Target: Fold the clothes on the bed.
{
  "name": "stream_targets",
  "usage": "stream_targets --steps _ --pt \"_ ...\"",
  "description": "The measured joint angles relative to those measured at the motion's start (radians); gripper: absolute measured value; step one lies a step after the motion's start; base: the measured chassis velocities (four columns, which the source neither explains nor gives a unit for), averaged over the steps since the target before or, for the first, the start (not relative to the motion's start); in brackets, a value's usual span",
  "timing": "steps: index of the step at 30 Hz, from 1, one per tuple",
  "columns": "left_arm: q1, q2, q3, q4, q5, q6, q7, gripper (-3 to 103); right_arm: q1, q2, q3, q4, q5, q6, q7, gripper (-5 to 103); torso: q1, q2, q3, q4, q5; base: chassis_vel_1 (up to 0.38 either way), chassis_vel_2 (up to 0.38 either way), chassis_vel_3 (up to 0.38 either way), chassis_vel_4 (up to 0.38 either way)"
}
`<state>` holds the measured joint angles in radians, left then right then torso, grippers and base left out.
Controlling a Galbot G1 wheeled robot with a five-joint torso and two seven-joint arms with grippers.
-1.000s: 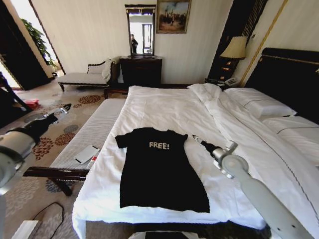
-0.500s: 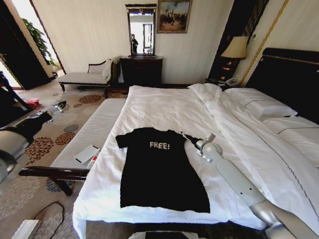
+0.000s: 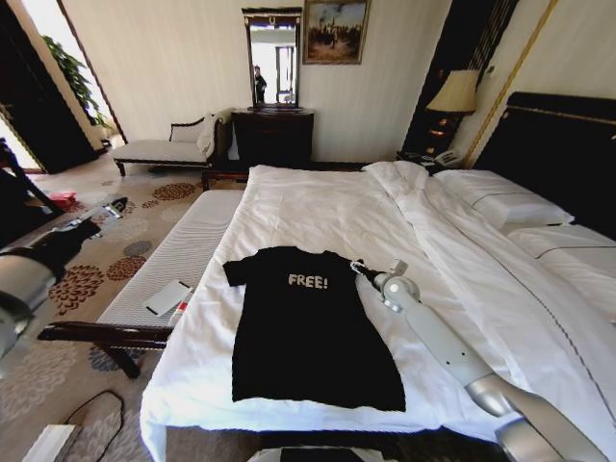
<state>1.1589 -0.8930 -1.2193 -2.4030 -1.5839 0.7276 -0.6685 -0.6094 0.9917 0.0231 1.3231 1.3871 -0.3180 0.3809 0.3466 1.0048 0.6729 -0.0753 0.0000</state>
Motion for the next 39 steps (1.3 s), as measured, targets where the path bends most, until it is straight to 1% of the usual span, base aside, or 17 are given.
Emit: stream_targets --steps 1,2,3,4,5,6,9,12,14,15,17,18,20,21,23,33,39 --pt "0.001 0.000 -0.001 -0.001 0.000 0.000 0.000 100 0.002 0.002 -0.003 -0.007 -0.003 0.000 0.000 79 0.000 0.000 0.000 0.0001 0.0000 0.000 0.000 0.000 0.000" --pt "0.002 0.000 -0.001 -0.002 0.000 0.000 0.000 100 0.003 0.003 -0.004 -0.009 -0.004 0.000 0.000 79 0.000 0.000 0.000 0.0001 -0.0001 0.000 0.000 0.000 0.000" --pt "0.003 0.000 -0.002 -0.003 0.000 0.001 0.001 100 0.005 0.005 -0.006 -0.017 -0.007 0.000 -0.001 68 0.000 0.000 0.000 0.0001 0.0000 0.000 0.000 0.000 0.000" --pt "0.003 0.000 -0.002 -0.003 0.000 0.001 0.001 100 0.005 0.005 -0.006 -0.017 -0.007 0.000 -0.001 68 0.000 0.000 0.000 0.0001 0.0000 0.000 0.000 0.000 0.000" --pt "0.004 0.000 -0.003 -0.003 0.000 0.001 0.001 100 0.007 0.006 -0.007 -0.020 -0.009 0.000 -0.001 62 0.000 0.000 0.000 0.0000 0.0001 0.000 0.000 0.000 0.000" --pt "0.005 0.000 -0.003 -0.003 0.000 0.001 0.001 100 0.009 0.006 -0.008 -0.022 -0.009 0.000 -0.002 62 0.000 0.000 0.000 0.0000 0.0000 0.000 0.000 0.000 0.000" --pt "0.005 0.000 -0.004 -0.003 0.000 0.002 0.001 100 0.014 0.007 -0.013 -0.031 -0.013 0.000 -0.002 46 0.000 0.000 0.000 0.0000 0.0000 0.000 0.000 0.000 0.000" --pt "0.006 0.000 -0.004 -0.003 0.000 0.002 0.001 100 0.016 0.006 -0.015 -0.033 -0.015 0.000 -0.003 41 0.000 0.000 0.000 0.0000 0.0000 0.000 0.000 0.000 0.000" --pt "0.006 0.000 -0.004 -0.003 0.002 0.002 0.002 100 0.017 0.003 -0.015 -0.033 -0.016 0.000 -0.004 30 0.000 0.000 0.000 0.0000 0.0000 0.000 0.000 0.000 0.000" --pt "0.006 0.000 -0.004 -0.003 0.002 0.002 0.002 100 0.017 0.003 -0.015 -0.033 -0.016 0.000 -0.004 30 0.000 0.000 0.000 0.0000 0.0000 0.000 0.000 0.000 0.000" --pt "0.007 -0.002 -0.003 -0.005 0.003 0.002 0.002 100 0.018 -0.001 -0.016 -0.027 -0.016 0.001 -0.004 19 0.000 0.000 0.000 0.0000 0.0000 0.000 0.000 0.000 0.000" --pt "0.007 -0.003 -0.003 -0.005 0.004 0.002 0.002 100 0.018 -0.003 -0.017 -0.022 -0.016 0.001 -0.005 19 0.000 0.000 0.000 -0.0001 0.0000 0.000 0.000 0.000 0.000" --pt "0.009 -0.006 -0.003 -0.005 0.009 0.002 0.003 100 0.018 -0.007 -0.020 -0.010 -0.015 0.002 -0.005 8 0.000 0.000 0.000 -0.0001 0.0000 0.000 0.000 0.000 0.000" --pt "0.009 -0.006 -0.003 -0.005 0.009 0.002 0.003 100 0.018 -0.007 -0.020 -0.010 -0.015 0.002 -0.005 8 0.000 0.000 0.000 -0.0001 0.0000 0.000 0.000 0.000 0.000" --pt "0.011 -0.008 -0.003 -0.005 0.011 0.002 0.004 100 0.018 -0.009 -0.023 0.002 -0.014 0.002 -0.005 1 0.000 0.000 0.000 -0.0001 0.0000 0.000 0.000 0.000 0.000" --pt "0.015 -0.018 0.003 -0.003 0.021 0.002 0.005 100 0.028 -0.012 -0.086 0.106 -0.009 0.017 0.005 0 0.000 0.000 0.000 -0.0001 -0.0002 0.000 0.000 0.000 0.000" --pt "0.016 -0.021 0.009 0.001 0.026 0.002 0.005 100 0.059 0.028 -0.186 0.125 -0.016 0.045 0.005 0 0.000 0.000 0.000 0.0000 -0.0002 0.000 0.000 0.000 0.000"
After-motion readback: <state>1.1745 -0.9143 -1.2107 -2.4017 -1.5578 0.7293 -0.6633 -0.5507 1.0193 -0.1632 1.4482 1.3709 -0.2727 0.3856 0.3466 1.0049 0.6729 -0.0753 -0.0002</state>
